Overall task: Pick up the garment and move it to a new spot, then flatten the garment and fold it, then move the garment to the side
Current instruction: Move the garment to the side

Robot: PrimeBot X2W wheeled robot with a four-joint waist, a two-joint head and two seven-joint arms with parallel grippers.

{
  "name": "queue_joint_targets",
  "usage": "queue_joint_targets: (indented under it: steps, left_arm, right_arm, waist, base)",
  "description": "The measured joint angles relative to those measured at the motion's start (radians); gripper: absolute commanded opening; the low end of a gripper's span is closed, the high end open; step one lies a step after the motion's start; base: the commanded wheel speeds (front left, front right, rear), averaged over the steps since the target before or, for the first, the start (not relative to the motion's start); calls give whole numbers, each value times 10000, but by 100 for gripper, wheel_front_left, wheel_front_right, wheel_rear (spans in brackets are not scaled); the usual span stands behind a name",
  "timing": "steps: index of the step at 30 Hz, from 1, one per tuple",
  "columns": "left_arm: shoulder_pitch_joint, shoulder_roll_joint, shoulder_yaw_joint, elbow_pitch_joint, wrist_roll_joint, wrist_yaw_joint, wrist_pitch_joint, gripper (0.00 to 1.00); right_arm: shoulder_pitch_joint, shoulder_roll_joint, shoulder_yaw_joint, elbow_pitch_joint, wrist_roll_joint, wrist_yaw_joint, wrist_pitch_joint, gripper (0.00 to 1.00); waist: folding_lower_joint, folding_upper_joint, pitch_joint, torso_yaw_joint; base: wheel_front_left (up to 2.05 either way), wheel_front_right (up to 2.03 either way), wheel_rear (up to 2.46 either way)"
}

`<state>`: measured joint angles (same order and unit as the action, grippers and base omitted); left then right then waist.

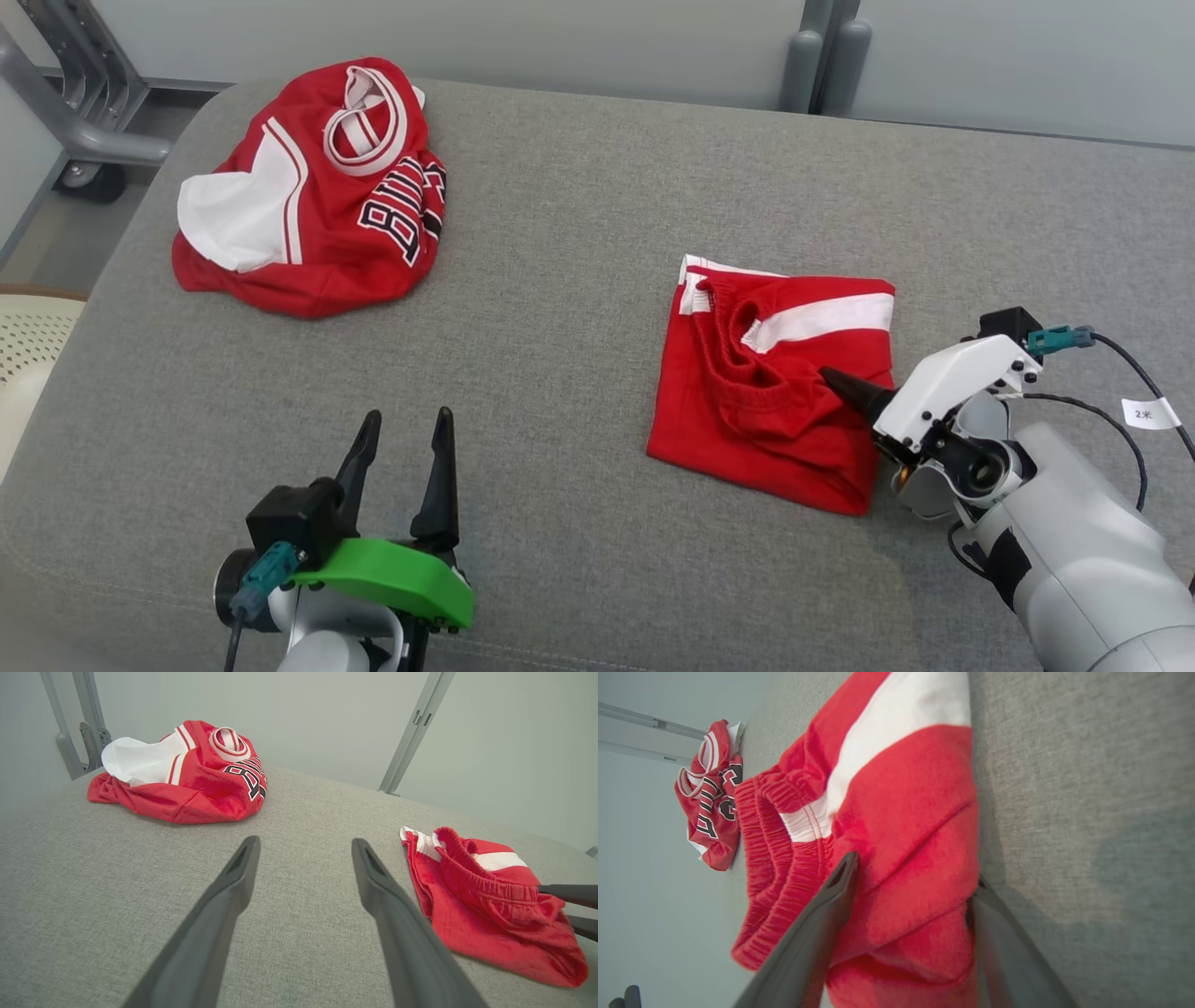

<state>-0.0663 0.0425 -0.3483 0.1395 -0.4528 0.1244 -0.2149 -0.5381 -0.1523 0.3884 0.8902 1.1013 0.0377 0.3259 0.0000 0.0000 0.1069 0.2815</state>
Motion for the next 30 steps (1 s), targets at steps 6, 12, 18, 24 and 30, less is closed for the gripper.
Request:
queue_joint_targets:
  steps: [6, 12, 18, 24, 30]
  left_arm:
    - [0, 0, 86, -102, 4, 0, 46, 100]
    - [0, 0, 219, -173, 92, 0, 117, 100]
    - [4, 4, 554, -217, 136, 0, 115, 100]
    - [13, 0, 598, -454, 176, 0, 111, 100]
    - [12, 0, 608, -792, 282, 0, 102, 100]
  right_arm:
    - [-3, -10, 73, 4, -35, 159, -58, 11]
    - [-74, -188, 171, 0, -270, 257, -309, 0]
    - [-379, -616, 376, -6, -675, 320, -322, 0]
    - [-901, -1503, 372, -6, -1007, 267, -318, 0]
    - [-1560, -2426, 579, -33, -1657, 127, -209, 0]
  waist:
    - [0, 0, 52, 46]
    - [0, 0, 121, 61]
    - [0, 0, 156, -87]
    - [1, 0, 229, -384]
    - [0, 0, 398, -767]
  base:
    - [0, 0, 0]
    - [0, 0, 0]
    - [0, 0, 0]
    - [0, 0, 0]
    - [0, 0, 0]
